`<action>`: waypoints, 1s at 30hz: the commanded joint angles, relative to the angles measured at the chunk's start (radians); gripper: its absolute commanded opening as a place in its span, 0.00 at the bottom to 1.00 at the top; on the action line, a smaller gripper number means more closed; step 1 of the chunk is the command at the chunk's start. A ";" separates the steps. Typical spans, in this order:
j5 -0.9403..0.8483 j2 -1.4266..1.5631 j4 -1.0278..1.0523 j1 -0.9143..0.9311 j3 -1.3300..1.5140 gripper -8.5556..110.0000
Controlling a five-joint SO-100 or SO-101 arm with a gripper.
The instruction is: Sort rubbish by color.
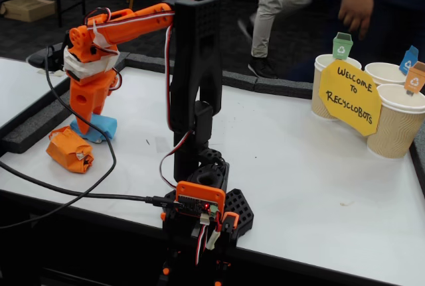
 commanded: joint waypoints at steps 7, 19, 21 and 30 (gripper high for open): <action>0.018 0.017 -0.101 0.029 0.064 0.07; -0.106 0.186 -0.041 0.035 0.015 0.07; -0.173 0.272 -0.018 0.041 0.014 0.07; -0.494 0.620 0.204 0.115 0.008 0.07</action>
